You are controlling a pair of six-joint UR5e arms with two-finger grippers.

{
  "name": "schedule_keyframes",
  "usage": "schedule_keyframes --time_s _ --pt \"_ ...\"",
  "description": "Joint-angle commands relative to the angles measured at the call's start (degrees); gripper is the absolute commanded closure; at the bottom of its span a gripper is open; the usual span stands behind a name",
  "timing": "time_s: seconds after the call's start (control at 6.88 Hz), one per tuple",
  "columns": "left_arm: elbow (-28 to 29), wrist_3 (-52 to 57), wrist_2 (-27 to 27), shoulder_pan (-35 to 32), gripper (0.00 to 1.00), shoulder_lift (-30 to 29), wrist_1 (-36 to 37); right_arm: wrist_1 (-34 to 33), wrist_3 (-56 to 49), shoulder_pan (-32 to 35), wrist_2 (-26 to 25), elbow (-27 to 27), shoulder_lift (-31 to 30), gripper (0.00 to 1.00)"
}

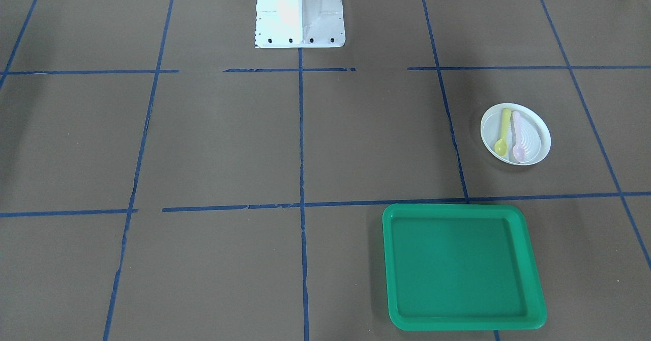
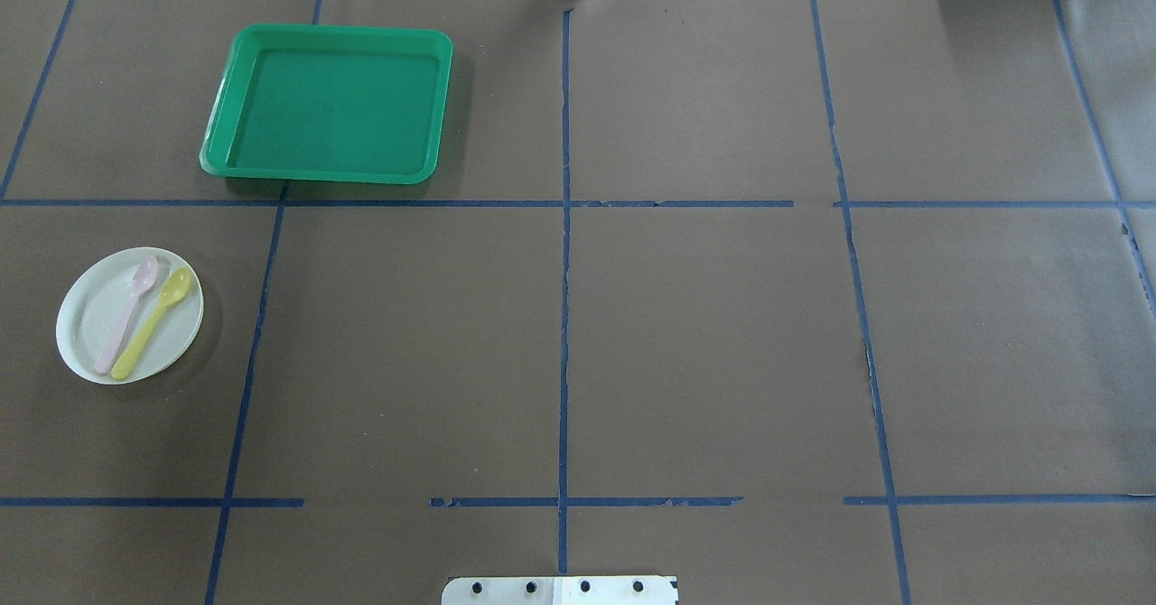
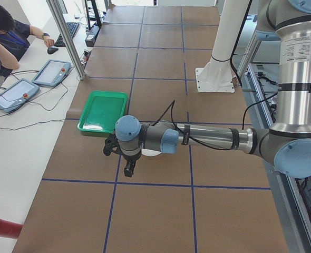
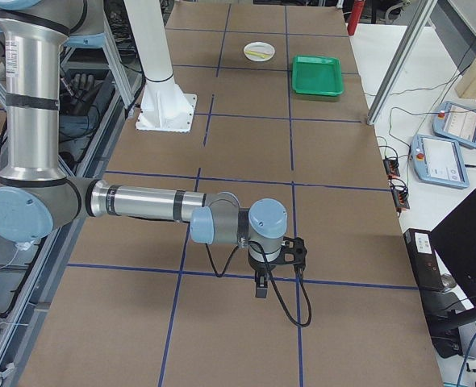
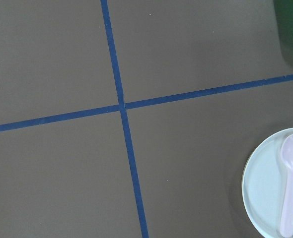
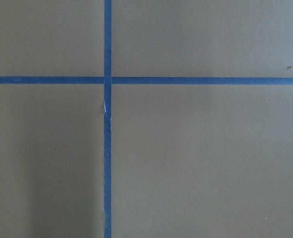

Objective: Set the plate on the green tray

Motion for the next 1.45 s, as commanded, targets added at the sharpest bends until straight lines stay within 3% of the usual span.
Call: schedule_keyframes --time_s 0.0,0.44,0.58,0.73,0.87,1.02,1.16,1.31 --pt "0.0 0.0 0.2 0.2 0.00 -0.1 0.1 0.0 0.0 0.0 0.0 0.0 0.0 0.00" --pt "-0.4 0.0 -0.1 0.4 0.00 -1.3 -0.5 0.0 0.0 0.0 0.0 0.0 0.0 0.00" --pt "0.0 0.1 0.1 3.2 0.00 -3.5 -1.7 0.0 0.0 0.0 0.0 0.0 0.0 0.00" --pt "0.7 -1.5 0.8 10.6 0.00 -4.6 -1.8 0.0 0.0 0.0 0.0 0.0 0.0 0.00" --pt "2.4 -9.9 1.0 13.7 0.00 -5.3 -6.5 0.1 0.0 0.0 0.0 0.0 0.0 0.00" --pt "7.1 -17.8 1.6 16.5 0.00 -4.6 -18.3 0.0 0.0 0.0 0.0 -0.1 0.0 0.00" --pt "12.3 -27.3 8.0 19.8 0.00 -4.5 -30.0 0.0 0.0 0.0 0.0 -0.1 0.0 0.00" --pt "16.2 -33.0 10.5 22.4 0.00 -4.5 -38.2 0.0 0.0 0.0 0.0 0.0 -0.1 0.00"
